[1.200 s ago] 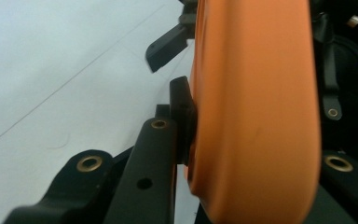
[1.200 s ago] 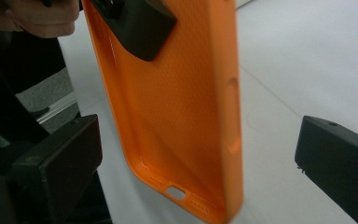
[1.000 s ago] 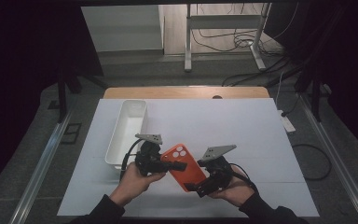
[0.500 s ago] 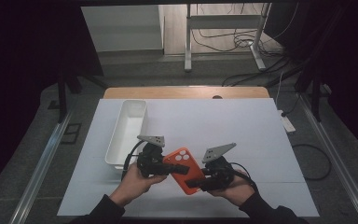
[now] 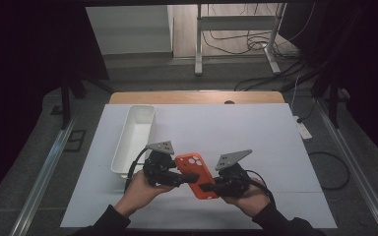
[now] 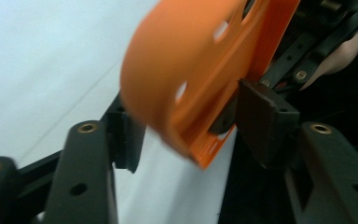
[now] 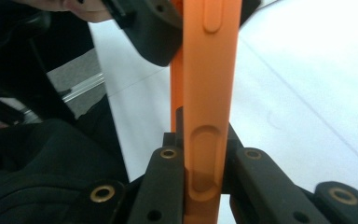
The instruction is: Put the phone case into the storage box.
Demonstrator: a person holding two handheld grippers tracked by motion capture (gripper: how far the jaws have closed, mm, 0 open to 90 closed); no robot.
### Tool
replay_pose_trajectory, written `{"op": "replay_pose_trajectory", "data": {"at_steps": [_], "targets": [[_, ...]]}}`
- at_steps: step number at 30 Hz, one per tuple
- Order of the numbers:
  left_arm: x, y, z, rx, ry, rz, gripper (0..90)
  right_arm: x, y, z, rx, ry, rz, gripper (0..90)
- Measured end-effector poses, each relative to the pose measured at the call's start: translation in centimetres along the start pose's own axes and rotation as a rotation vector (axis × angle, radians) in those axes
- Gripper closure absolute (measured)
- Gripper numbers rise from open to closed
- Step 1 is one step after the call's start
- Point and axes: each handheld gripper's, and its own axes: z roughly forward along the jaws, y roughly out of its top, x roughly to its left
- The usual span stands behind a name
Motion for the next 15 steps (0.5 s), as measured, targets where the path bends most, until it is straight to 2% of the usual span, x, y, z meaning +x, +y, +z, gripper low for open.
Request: {"op": "replay_pose_trajectory", "data": {"at_steps": [1,4,5,6,9,15], "targets": [[-0.02,0.03,-0.04,0.001,0.017,0.004,35.2,-0.04,0.00,-0.15,-0.009,-0.012,-0.001,84.7],[-0.08,0.08,-0.20,-0.002,0.069,0.019,25.8,0.00,0.04,-0.43,-0.023,-0.042,-0.007,84.6],[-0.08,0.08,-0.20,-0.002,0.069,0.019,23.4,0.00,0.04,-0.43,-0.023,-0.042,-0.007,84.6],[-0.14,0.11,-0.30,0.000,0.095,0.022,23.4,0.00,0.04,-0.46,-0.023,-0.048,-0.008,84.6],[-0.24,0.21,-0.56,0.015,0.149,0.039,14.1,-0.09,-0.01,-0.55,-0.024,-0.067,-0.008,84.6],[-0.22,0.26,-1.00,0.017,0.194,0.030,4.1,-0.13,-0.05,-0.67,-0.027,-0.105,-0.010,84.5]]}}
